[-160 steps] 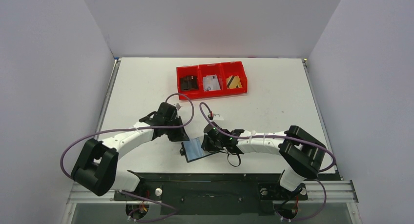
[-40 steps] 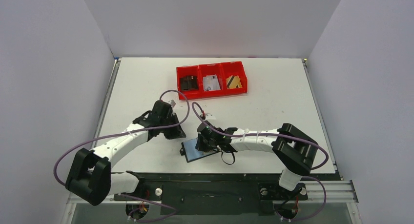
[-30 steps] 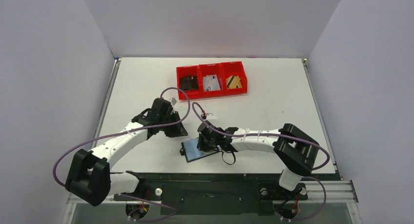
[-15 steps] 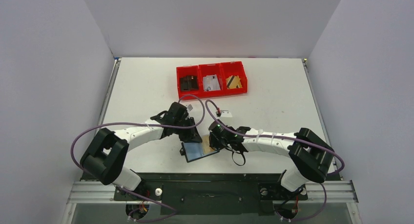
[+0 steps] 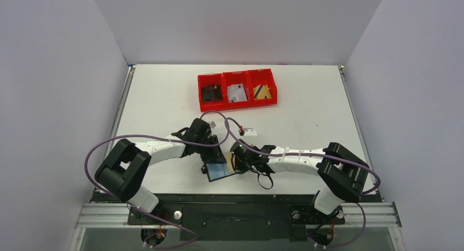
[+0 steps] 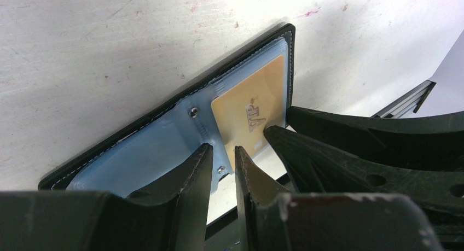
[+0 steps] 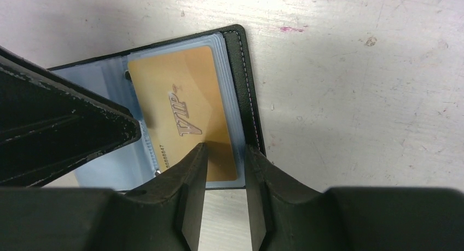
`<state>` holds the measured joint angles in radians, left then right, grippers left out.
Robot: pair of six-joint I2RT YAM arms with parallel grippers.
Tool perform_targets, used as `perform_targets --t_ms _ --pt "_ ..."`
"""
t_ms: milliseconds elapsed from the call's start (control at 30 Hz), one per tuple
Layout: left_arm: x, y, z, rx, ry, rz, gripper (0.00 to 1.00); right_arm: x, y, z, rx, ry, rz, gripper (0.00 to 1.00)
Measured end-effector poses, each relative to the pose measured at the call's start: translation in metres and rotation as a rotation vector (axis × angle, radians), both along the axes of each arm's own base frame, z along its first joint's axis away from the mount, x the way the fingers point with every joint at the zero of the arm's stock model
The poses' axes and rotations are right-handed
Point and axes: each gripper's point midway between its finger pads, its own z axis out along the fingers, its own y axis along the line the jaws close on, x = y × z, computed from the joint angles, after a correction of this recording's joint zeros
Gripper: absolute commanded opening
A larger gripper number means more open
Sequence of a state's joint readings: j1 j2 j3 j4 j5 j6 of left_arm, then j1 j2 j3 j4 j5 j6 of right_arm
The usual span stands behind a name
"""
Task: Take the credit cards out of the card holder
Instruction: Remove the credit card from the card holder.
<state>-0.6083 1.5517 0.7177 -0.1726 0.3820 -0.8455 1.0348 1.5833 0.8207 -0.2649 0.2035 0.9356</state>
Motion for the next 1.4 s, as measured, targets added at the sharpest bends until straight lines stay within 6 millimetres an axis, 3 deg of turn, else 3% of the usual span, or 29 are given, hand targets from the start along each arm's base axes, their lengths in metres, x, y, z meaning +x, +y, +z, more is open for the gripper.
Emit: perform_targets --t_ms 267,500,667,733,867,1267,1400 --pt "-0.004 0.003 -0.008 0.01 0.015 0.0 0.2 -0.001 0.002 -0.001 0.004 0.001 -0.013 0.07" --pt "-0.004 0.002 -0.011 0.0 0.012 -0.003 0.2 -0.001 0.006 0.0 0.004 -0.006 -0.007 0.0" --pt "-0.004 0.001 -0.011 -0.011 0.01 -0.002 0.14 -0.001 0.009 0.0 0.003 -0.005 -0.006 0.0" --pt "-0.004 0.002 -0.012 -0.011 0.012 0.001 0.06 0.0 0.009 0.0 0.0 -0.004 -0.006 0.0" --pt "-0.003 0.002 -0.012 -0.017 0.012 0.008 0.0 0.0 0.009 -0.001 -0.007 0.0 -0.007 0.0" --pt "-0.005 0.008 -0.008 -0.033 0.001 0.019 0.0 0.002 0.012 -0.001 -0.01 0.009 -0.028 0.0" --pt "-0.004 0.012 -0.007 -0.039 0.0 0.023 0.04 0.003 0.015 -0.001 -0.001 0.006 -0.033 0.0"
